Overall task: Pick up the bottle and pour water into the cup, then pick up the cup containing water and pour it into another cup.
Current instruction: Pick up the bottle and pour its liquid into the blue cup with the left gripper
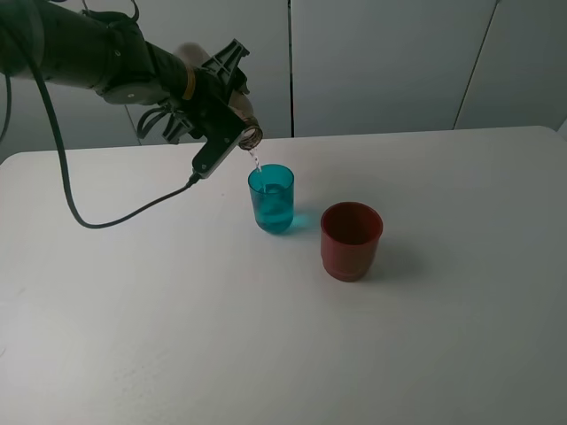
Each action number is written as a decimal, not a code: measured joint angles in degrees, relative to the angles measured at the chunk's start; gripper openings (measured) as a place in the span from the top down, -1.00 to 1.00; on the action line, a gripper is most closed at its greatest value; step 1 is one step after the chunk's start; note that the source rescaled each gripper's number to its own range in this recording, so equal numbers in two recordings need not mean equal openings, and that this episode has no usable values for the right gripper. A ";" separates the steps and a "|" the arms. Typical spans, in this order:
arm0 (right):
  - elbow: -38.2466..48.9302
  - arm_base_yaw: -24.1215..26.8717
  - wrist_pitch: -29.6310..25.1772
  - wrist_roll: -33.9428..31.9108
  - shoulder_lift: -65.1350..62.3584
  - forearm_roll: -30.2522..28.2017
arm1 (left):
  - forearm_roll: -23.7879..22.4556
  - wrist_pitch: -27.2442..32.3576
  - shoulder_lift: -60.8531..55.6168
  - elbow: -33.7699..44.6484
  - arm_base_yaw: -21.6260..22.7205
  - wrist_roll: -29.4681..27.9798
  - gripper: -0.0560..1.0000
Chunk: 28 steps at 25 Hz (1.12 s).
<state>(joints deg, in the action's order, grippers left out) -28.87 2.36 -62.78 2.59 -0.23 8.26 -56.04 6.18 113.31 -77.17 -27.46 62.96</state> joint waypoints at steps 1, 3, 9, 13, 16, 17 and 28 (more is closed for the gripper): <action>0.00 0.00 0.00 0.00 0.00 0.00 | 0.00 -0.11 0.00 0.00 0.00 0.00 0.89; 0.00 0.00 0.00 0.00 0.00 0.00 | 0.00 -0.50 0.00 0.00 0.00 0.00 0.89; 0.00 0.00 0.00 0.00 0.00 0.00 | 0.00 -0.96 0.00 0.00 0.00 0.15 0.89; 0.00 0.00 0.00 0.00 0.00 0.00 | 0.00 -0.96 0.00 0.00 0.00 1.37 0.89; 0.00 0.00 0.00 0.00 0.00 0.00 | -0.11 -0.96 0.00 0.00 0.00 2.57 0.89; 0.00 0.00 0.00 0.00 0.00 0.00 | -0.11 -0.96 0.00 0.00 0.00 2.69 0.89; 0.00 0.00 0.00 0.00 0.00 0.00 | -0.11 -1.10 0.00 0.00 -0.58 3.16 0.89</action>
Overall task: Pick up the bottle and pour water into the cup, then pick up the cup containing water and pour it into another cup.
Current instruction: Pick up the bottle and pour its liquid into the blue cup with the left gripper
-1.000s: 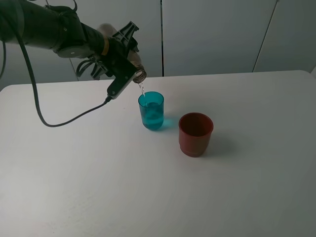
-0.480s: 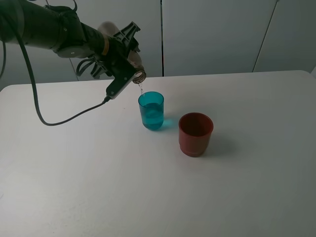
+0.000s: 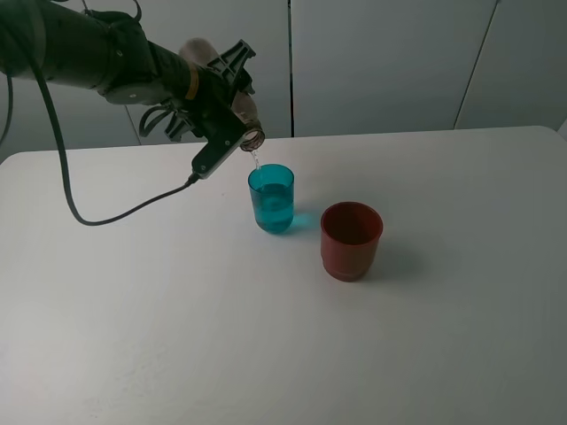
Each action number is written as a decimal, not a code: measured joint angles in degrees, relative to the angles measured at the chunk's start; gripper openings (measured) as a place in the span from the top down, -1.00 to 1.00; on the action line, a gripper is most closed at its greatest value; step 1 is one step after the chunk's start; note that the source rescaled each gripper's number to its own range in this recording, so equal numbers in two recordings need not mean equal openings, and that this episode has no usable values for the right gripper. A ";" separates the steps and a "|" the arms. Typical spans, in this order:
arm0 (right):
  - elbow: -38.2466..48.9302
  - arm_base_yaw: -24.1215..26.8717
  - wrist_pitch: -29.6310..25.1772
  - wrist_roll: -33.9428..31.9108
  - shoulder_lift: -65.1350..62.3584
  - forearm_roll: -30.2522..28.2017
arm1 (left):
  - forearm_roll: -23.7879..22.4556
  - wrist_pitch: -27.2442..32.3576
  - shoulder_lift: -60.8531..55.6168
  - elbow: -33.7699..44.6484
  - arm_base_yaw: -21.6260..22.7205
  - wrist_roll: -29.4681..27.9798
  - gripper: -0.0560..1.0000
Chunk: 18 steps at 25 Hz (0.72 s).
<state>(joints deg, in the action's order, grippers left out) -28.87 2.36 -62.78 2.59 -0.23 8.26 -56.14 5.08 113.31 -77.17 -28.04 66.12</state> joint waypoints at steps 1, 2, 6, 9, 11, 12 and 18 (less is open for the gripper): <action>0.00 0.00 0.00 0.00 0.00 0.00 | 0.00 0.00 0.00 0.00 -0.12 0.00 0.89; 0.00 0.00 0.00 0.00 0.00 0.00 | 0.00 0.00 0.00 0.00 -0.09 0.00 0.89; 0.00 0.00 0.00 0.00 0.00 0.00 | 0.00 0.12 0.00 0.00 -0.24 0.00 0.89; 0.00 0.00 0.00 0.00 0.00 0.00 | 0.00 0.12 0.00 0.00 -0.27 0.00 0.89; 0.00 0.00 0.00 0.00 0.00 0.00 | 0.00 0.50 0.00 0.00 -0.49 0.00 0.89; 0.00 0.00 0.00 0.00 0.00 0.00 | 0.00 0.60 0.00 0.00 -0.59 0.00 0.89; 0.00 0.00 0.00 0.00 0.00 0.00 | -0.20 0.95 0.00 -0.12 -1.17 0.21 0.89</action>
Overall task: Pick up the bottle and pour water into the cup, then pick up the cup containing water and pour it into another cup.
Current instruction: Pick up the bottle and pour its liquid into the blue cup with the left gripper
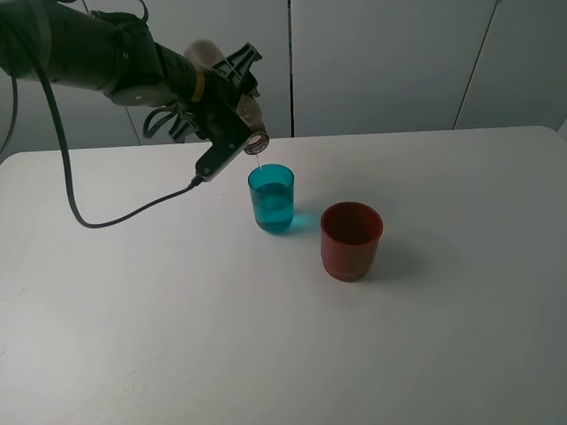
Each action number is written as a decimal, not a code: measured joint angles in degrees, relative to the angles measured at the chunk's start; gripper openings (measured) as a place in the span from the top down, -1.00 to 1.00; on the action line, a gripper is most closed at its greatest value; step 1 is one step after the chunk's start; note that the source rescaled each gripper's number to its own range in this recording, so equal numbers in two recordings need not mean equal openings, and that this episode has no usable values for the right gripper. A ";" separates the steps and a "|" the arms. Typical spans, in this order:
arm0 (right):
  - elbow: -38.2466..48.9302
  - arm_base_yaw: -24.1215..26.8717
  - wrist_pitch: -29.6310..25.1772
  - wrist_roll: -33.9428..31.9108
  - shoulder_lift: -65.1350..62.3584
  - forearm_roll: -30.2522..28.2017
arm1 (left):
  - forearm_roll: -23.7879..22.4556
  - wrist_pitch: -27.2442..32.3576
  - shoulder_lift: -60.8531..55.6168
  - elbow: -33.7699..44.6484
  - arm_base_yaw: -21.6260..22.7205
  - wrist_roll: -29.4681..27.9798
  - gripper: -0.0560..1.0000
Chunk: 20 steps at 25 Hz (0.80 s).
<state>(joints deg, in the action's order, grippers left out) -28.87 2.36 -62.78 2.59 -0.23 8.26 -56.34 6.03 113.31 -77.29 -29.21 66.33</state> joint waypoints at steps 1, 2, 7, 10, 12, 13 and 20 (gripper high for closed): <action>0.00 0.00 0.00 0.00 0.00 0.00 | 0.00 0.14 0.00 -0.14 0.00 0.11 0.89; 0.00 0.00 0.00 0.00 0.00 0.00 | -0.17 0.29 0.00 -0.59 -0.09 0.21 0.89; 0.00 0.00 0.00 0.00 0.00 0.00 | -2.36 0.43 0.00 -3.27 -0.41 0.10 0.89; 0.00 0.00 0.00 0.00 0.00 0.00 | -3.09 0.43 0.00 -3.51 -0.41 -0.01 0.89; 0.00 0.00 0.00 0.00 0.00 0.00 | -3.19 0.43 0.00 -3.51 -0.41 -0.01 0.89; 0.00 0.00 0.00 0.00 0.00 0.00 | -3.32 0.43 0.00 -3.51 -0.41 -0.01 0.89; 0.00 0.00 0.00 0.00 0.00 0.00 | -5.02 -0.03 0.00 -3.51 -0.45 -0.01 0.89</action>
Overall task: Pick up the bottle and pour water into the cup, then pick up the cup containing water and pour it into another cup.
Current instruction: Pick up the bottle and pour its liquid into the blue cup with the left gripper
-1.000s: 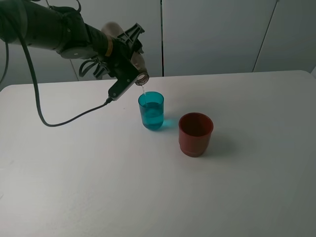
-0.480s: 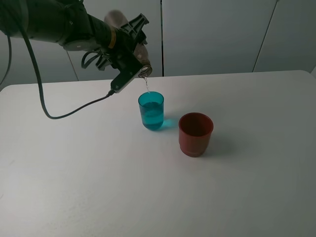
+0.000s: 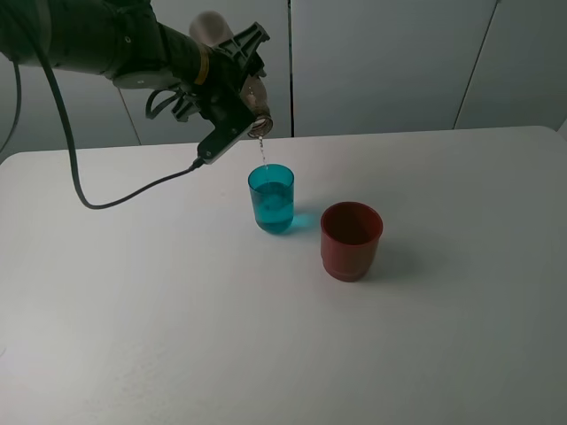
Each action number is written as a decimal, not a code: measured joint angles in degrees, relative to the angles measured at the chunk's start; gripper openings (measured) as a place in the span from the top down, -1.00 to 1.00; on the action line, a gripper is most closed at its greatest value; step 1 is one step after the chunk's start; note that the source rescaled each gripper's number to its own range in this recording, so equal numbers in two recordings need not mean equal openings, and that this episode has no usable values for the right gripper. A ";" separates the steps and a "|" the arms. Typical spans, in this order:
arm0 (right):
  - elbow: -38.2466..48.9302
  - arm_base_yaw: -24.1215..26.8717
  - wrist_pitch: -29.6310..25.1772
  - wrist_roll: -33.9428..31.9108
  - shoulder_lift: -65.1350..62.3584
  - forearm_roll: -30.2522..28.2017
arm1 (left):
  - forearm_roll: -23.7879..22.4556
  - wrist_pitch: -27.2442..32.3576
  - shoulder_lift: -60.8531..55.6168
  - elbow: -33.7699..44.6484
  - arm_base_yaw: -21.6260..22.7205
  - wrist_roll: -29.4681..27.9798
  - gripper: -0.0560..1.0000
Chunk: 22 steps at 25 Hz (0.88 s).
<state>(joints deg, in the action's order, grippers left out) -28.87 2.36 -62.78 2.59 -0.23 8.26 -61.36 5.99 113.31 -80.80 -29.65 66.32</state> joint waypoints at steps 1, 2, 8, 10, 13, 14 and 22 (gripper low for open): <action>0.00 0.00 0.00 0.00 0.00 0.00 | -0.49 -0.27 0.00 0.00 0.00 0.00 0.89; 0.00 0.00 0.00 0.00 0.00 0.00 | -0.89 -0.42 0.00 0.00 -0.10 -0.11 0.89; 0.00 0.00 0.00 0.00 0.00 0.00 | -3.80 -0.95 0.00 0.00 -0.10 -0.11 0.89; 0.00 0.00 0.00 0.00 0.00 0.00 | -4.72 -1.24 0.00 0.00 -0.20 -0.11 0.89; 0.00 0.00 0.00 0.00 0.00 0.00 | -5.13 -1.55 0.00 0.00 -0.20 -0.24 0.89; 0.00 0.00 0.00 0.00 0.00 0.00 | -5.25 -1.82 0.00 0.00 -0.20 -0.74 0.89; 0.00 0.00 0.00 0.00 0.00 0.00 | -5.58 -2.29 0.00 0.00 -0.20 -1.93 0.89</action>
<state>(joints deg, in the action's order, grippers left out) -28.87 2.36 -62.78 2.59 -0.23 8.26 -66.94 3.71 113.31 -80.80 -29.86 64.39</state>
